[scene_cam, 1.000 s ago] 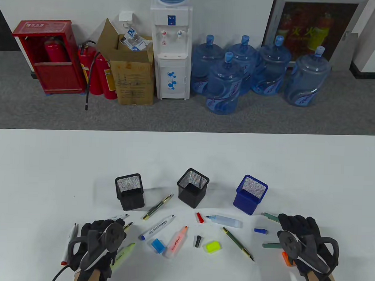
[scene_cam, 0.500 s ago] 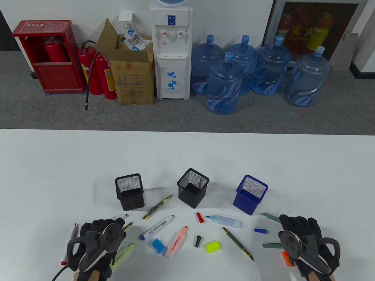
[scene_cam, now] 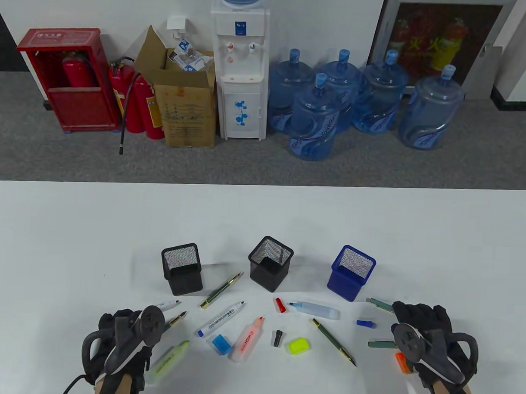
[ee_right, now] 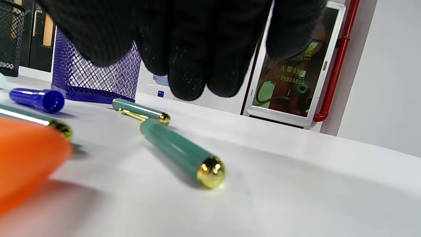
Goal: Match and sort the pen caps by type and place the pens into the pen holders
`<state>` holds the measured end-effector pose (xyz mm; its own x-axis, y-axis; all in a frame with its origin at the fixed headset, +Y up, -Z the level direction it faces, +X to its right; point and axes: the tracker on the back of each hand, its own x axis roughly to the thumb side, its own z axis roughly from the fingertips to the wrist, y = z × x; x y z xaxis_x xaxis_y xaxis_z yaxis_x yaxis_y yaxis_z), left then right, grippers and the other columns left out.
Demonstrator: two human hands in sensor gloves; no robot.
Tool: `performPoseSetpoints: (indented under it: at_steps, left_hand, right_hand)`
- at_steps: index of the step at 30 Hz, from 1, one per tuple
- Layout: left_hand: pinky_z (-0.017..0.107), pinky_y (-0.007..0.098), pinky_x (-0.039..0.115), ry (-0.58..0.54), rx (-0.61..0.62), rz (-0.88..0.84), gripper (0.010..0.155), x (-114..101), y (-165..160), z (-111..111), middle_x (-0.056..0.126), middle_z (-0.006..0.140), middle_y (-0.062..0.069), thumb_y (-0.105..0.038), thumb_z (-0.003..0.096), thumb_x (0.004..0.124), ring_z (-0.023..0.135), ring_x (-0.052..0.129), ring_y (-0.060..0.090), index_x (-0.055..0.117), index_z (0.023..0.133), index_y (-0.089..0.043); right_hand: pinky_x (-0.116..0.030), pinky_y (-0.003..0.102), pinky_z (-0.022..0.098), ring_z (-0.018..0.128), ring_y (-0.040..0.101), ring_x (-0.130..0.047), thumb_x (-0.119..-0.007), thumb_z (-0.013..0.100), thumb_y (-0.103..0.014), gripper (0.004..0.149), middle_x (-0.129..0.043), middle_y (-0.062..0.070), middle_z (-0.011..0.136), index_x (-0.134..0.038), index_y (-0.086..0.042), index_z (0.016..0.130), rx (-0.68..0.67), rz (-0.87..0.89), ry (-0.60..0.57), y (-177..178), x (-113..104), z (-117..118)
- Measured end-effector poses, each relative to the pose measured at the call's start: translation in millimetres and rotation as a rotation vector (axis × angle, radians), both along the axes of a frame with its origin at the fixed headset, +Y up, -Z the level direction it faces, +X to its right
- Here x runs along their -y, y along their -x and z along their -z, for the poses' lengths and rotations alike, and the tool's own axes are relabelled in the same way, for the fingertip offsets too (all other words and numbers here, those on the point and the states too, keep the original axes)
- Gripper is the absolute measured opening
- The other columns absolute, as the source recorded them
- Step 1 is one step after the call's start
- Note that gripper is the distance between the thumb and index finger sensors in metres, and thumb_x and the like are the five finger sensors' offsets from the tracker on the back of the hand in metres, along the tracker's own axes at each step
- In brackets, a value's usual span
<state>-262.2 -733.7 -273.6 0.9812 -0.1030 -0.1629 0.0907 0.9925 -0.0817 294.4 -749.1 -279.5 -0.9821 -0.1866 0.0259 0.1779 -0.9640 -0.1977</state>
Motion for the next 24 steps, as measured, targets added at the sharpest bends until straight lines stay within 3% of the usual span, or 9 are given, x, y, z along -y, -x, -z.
performPoseSetpoints:
  at_steps: [9, 15, 19, 24]
  left_hand:
    - [0.075, 0.063, 0.061, 0.081, -0.006, 0.147, 0.058, 15, -10, 7, 0.106, 0.080, -0.015, -0.041, 0.0265, 0.098, 0.087, 0.094, 0.024, 0.089, 0.084, -0.043]
    - [0.074, 0.063, 0.063, 0.062, -0.007, 0.166, 0.055, 16, -13, 9, 0.107, 0.074, -0.011, -0.037, 0.0271, 0.098, 0.083, 0.098, 0.021, 0.091, 0.081, -0.041]
    - [0.075, 0.066, 0.060, 0.064, 0.021, 0.176, 0.054, 19, -16, 9, 0.105, 0.079, -0.007, -0.032, 0.0322, 0.093, 0.085, 0.096, 0.025, 0.089, 0.086, -0.037]
    - [0.076, 0.069, 0.055, -0.006, 0.045, 0.063, 0.053, -14, -23, 3, 0.099, 0.087, -0.004, -0.027, 0.0379, 0.085, 0.089, 0.089, 0.033, 0.085, 0.090, -0.036]
  right_hand:
    - [-0.074, 0.054, 0.071, 0.080, 0.018, -0.099, -0.076, 0.038, -0.047, 0.055, -0.097, -0.008, 0.084, -0.079, -0.030, 0.090, 0.054, 0.002, -0.019, -8, -3, 0]
    - [-0.077, 0.053, 0.069, 0.073, 0.014, -0.103, -0.079, 0.036, -0.047, 0.054, -0.100, -0.011, 0.077, -0.082, -0.030, 0.088, 0.073, 0.000, -0.013, -12, -5, 1]
    - [-0.077, 0.053, 0.069, 0.072, 0.014, -0.103, -0.081, 0.035, -0.047, 0.055, -0.101, -0.011, 0.076, -0.082, -0.030, 0.087, 0.098, -0.011, 0.012, -16, -4, 2]
    - [-0.077, 0.053, 0.069, 0.073, 0.014, -0.103, -0.085, 0.032, -0.048, 0.058, -0.101, -0.012, 0.076, -0.083, -0.030, 0.087, 0.126, -0.018, 0.061, -19, -3, 3]
